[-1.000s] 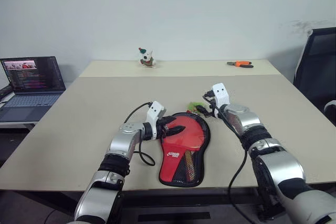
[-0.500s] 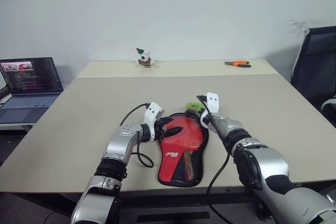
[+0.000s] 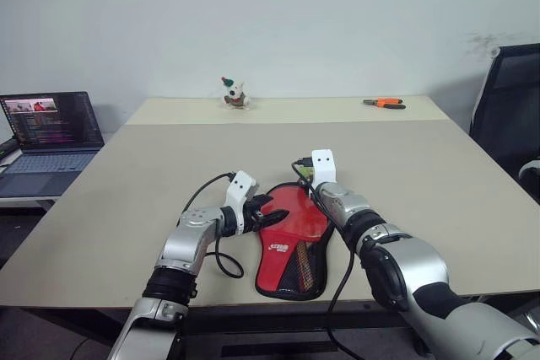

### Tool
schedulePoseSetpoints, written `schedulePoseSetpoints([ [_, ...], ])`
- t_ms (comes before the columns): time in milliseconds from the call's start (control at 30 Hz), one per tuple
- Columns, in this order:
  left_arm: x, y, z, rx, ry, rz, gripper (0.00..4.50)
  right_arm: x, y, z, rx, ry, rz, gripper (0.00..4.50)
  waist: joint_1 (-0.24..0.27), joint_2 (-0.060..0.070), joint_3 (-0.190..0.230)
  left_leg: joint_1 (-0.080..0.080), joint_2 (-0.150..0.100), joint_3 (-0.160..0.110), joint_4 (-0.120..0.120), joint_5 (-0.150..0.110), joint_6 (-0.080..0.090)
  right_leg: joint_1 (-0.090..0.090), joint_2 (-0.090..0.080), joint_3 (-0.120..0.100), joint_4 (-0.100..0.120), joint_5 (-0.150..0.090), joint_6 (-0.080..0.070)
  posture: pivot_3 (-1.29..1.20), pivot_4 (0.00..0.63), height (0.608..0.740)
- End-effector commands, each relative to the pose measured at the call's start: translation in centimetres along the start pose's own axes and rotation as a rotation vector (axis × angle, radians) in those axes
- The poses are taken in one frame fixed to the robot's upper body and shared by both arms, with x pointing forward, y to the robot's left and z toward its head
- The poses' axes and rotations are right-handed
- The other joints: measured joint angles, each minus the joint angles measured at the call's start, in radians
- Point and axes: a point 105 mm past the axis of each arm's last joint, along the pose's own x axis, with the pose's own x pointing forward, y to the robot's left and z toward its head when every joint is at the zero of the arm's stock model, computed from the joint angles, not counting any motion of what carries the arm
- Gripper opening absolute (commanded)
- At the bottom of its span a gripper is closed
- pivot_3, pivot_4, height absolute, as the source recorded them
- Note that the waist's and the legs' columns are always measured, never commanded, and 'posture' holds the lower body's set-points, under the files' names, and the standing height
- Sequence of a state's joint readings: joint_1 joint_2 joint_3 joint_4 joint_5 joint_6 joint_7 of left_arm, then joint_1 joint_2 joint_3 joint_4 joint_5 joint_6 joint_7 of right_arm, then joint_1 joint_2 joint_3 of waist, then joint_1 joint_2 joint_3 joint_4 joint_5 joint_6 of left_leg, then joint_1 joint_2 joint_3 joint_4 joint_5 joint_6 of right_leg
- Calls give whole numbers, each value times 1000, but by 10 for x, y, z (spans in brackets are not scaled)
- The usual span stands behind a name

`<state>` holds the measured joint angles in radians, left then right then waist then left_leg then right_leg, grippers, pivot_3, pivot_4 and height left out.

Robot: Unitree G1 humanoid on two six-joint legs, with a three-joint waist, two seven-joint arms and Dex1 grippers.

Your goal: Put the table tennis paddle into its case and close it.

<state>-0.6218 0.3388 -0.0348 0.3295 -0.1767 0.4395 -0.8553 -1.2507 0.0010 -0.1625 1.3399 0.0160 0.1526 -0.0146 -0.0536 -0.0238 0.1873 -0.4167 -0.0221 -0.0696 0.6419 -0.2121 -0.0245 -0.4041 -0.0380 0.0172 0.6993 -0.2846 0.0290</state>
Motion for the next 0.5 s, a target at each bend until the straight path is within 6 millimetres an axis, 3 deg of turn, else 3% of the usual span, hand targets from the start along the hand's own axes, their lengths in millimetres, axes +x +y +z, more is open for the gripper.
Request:
schedulePoseSetpoints([
  [33, 2, -7, 8, 18, -32, -16, 3553, -1, -19, 8, -26, -17, -46, 602, 2, 0, 0, 0, 0, 0, 0, 0, 0, 0, 0, 0, 0, 0, 0, 0, 150, 740],
  [100, 3, -9, 7, 14, -30, -20, 3553, -1, -24, 6, -14, -6, -51, 9, 1, 0, 0, 0, 0, 0, 0, 0, 0, 0, 0, 0, 0, 0, 0, 0, 150, 740],
  [300, 10, -9, 8, 13, -28, -30, 3553, -4, -53, -14, -19, 50, -86, 9, -3, 0, 0, 0, 0, 0, 0, 0, 0, 0, 0, 0, 0, 0, 0, 0, 150, 740],
  [500, 14, -7, 11, 17, -32, -33, 3553, -6, -68, -10, -36, 39, -92, 9, -1, 0, 0, 0, 0, 0, 0, 0, 0, 1, 0, 0, 0, 0, 0, 0, 150, 740],
])
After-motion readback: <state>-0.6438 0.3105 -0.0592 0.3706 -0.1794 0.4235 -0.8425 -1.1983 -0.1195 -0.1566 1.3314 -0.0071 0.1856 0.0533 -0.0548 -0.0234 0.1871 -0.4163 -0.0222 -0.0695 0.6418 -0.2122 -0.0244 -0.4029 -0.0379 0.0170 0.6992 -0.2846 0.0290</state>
